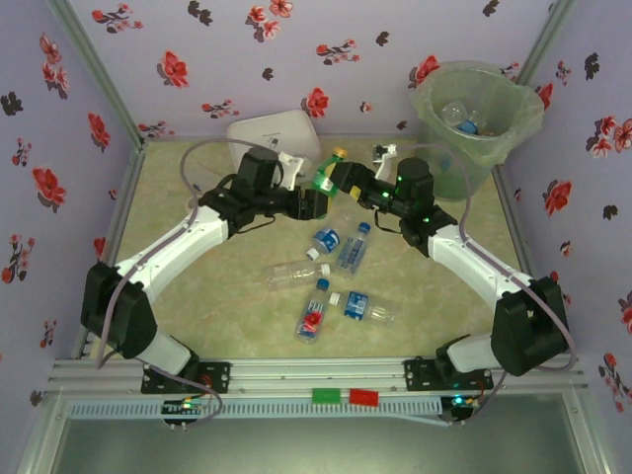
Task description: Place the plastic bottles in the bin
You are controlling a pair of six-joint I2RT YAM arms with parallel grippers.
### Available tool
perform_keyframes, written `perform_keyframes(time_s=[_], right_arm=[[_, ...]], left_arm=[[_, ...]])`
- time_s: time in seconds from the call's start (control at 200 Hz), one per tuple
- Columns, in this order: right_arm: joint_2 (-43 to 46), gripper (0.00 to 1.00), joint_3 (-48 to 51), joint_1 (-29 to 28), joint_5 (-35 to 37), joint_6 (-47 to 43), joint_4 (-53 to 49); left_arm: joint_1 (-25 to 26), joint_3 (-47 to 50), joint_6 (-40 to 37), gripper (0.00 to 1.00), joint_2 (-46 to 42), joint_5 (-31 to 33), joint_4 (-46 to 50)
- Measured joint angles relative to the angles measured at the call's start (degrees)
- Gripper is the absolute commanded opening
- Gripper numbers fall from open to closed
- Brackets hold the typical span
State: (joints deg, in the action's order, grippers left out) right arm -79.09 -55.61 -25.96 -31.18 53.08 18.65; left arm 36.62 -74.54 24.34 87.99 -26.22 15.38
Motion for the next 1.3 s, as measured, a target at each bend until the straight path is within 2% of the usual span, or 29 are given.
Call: perform_keyframes(time_s=[0.09,0.34,0.435,0.525,0.625,0.69,0.885,0.96,1.085,1.3], right_arm=[[0.0,0.88,0.3,-0.3,0.1,-0.3,-0.7],[0.0,0.72,0.3,-1.0,0.7,-2.0,-3.3],[0.0,0.58,0.3,-1.5,1.1,-2.6,-3.4],[0.0,0.52,0.4,-1.5,1.6,-3.5,-3.8],[0.0,0.5,0.4,-1.5,2.0,-3.7,-4.0],[0.0,0.5,0.4,-1.6,2.4,-4.0,-4.0],[-0.1,0.48,0.2,-1.4,6.2,-5.9,-8.7],[-0.3,0.47,-0.2,-0.2,8.8,-7.5,-13.0],[-0.2,0.46,-1.6,3.4,11.8,-9.6,-18.8],[0.3,0.46,-9.6,12.5,16.5,-13.4,-27.6]], left_arm=[[0.7,-0.1,0.2,0.17,1.0,-0.4,-0.4],[1.5,-0.4,0.3,0.18,1.3,-1.0,-0.3],[1.5,-0.6,0.4,0.2,1.6,-1.0,0.0],[1.5,-0.7,0.7,0.3,1.9,-1.0,0.0],[1.5,-0.7,0.8,0.54,1.9,-1.0,0.0],[1.6,-0.7,0.9,0.65,1.9,-1.0,0.0],[1.7,1.2,1.6,0.86,1.2,0.1,-1.3],[1.5,2.7,2.1,0.99,-0.3,1.2,-1.9],[0.2,5.9,4.3,1.0,-3.1,3.9,-3.8],[-5.8,9.0,10.8,1.0,-4.1,11.3,-4.4]])
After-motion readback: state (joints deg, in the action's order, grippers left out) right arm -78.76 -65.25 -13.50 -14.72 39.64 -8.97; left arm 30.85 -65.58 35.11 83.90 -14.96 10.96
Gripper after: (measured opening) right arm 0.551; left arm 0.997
